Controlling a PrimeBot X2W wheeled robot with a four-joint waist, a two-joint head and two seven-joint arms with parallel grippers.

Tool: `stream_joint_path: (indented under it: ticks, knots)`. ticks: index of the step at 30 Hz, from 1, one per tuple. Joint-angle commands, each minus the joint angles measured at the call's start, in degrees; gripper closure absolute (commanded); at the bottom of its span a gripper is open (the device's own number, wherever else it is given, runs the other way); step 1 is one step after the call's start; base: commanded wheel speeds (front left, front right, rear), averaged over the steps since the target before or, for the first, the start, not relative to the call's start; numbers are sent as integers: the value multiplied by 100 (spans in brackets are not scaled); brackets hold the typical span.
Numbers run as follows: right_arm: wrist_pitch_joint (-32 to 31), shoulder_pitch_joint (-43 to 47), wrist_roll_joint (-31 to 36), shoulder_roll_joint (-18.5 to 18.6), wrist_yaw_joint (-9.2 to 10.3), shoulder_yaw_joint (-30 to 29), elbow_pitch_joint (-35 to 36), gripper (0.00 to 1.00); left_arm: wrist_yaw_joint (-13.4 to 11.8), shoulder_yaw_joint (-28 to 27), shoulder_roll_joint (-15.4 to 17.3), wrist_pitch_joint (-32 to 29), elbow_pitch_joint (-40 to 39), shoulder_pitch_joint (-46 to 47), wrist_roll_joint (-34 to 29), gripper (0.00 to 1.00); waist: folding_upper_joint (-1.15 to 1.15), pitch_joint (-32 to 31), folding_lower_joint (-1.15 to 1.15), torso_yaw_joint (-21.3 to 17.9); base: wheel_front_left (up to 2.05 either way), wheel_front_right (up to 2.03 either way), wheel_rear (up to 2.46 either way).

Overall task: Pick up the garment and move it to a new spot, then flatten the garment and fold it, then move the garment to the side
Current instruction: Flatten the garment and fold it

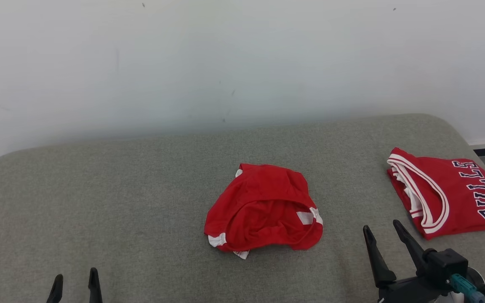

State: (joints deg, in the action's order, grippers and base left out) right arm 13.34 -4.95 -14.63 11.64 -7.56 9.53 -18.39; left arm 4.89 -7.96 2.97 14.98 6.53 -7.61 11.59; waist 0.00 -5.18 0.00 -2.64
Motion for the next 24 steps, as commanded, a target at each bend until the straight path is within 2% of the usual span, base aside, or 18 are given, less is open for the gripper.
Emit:
stream_joint_path:
  ticks: [1,8,11,16,19,24]
  knots:
    - [-21,-66,-51,39,16,21,-17,0,-5,6,-8,23,17,-92,-40,0,0,2,0,-7,0,0,0]
    - [-206,-165,-124,90,17,125,-67,0,-32,152,-10,24,36,-73,-67,0,0,45,0,-37,0,0,0]
    - [-290,-200,-116,81,17,67,-75,0,53,516,-14,-23,232,227,-117,0,0,122,0,-54,0,0,0]
    - [-358,-289,-61,56,17,37,-6,0,153,1219,-6,-515,521,890,137,0,0,266,0,-171,0,0,0]
    - [-372,-352,-57,35,17,97,11,0,207,1677,-5,-919,838,1426,421,0,0,367,0,-353,0,0,0]
    - [-370,-525,-59,-57,17,302,11,0,198,2321,-5,-1437,1487,2240,954,0,0,576,0,-886,0,0,0]
